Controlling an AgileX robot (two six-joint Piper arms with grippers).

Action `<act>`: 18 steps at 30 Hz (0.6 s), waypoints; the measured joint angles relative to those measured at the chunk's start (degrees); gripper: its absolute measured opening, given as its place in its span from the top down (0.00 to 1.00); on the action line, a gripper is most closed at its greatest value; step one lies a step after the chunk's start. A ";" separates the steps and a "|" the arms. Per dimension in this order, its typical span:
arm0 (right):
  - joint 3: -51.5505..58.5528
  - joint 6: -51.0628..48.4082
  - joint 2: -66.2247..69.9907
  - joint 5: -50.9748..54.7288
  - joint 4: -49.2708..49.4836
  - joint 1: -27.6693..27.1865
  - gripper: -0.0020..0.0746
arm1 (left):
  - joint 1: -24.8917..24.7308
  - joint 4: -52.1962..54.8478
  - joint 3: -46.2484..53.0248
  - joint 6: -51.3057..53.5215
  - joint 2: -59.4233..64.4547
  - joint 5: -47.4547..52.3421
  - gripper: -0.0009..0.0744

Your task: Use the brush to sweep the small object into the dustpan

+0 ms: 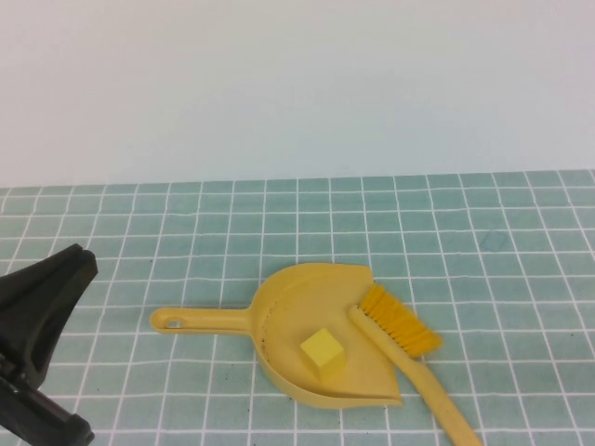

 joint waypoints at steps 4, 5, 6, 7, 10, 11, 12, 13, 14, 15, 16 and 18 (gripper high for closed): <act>0.43 0.00 -0.10 -0.64 0.04 0.00 0.98 | 0.00 0.13 0.00 -0.56 0.00 0.01 0.99; 0.43 0.00 -0.10 -0.90 0.04 0.00 0.98 | 0.00 0.13 0.00 -0.56 0.00 0.02 0.99; 0.43 0.00 -0.10 -1.01 0.04 0.00 0.98 | 0.00 0.13 0.00 -0.56 0.00 0.02 0.99; 0.43 0.00 -0.10 -1.02 0.04 0.00 0.98 | 0.00 0.13 0.00 -0.56 0.00 0.02 0.99; 0.43 0.00 -0.10 -1.13 0.04 0.00 0.98 | 0.00 0.13 0.00 -0.56 0.11 0.13 0.99; 0.43 0.00 -0.10 -1.13 0.04 0.00 0.98 | 0.00 0.13 0.00 -0.56 0.11 0.24 0.99; 0.43 0.00 -0.10 -1.13 0.04 0.00 0.98 | 0.00 0.13 0.00 -0.56 0.20 0.33 0.99; 0.43 0.00 -0.10 -1.13 0.04 0.00 0.98 | 0.00 0.13 0.00 -0.56 0.20 0.67 0.99; 0.43 0.00 -0.10 -1.13 0.04 0.00 0.98 | 0.00 0.13 0.00 -0.56 0.20 0.67 0.99; 0.43 0.00 -0.10 -1.13 0.04 0.00 0.98 | 0.00 0.13 0.00 -0.66 0.20 0.67 0.99; 0.43 0.00 -0.10 -1.13 0.04 0.00 0.98 | 0.00 -0.14 0.00 -1.27 0.20 0.80 0.99; 0.43 0.00 -0.10 -1.13 0.04 0.00 0.98 | 0.00 -0.42 0.00 -1.72 0.20 2.27 0.99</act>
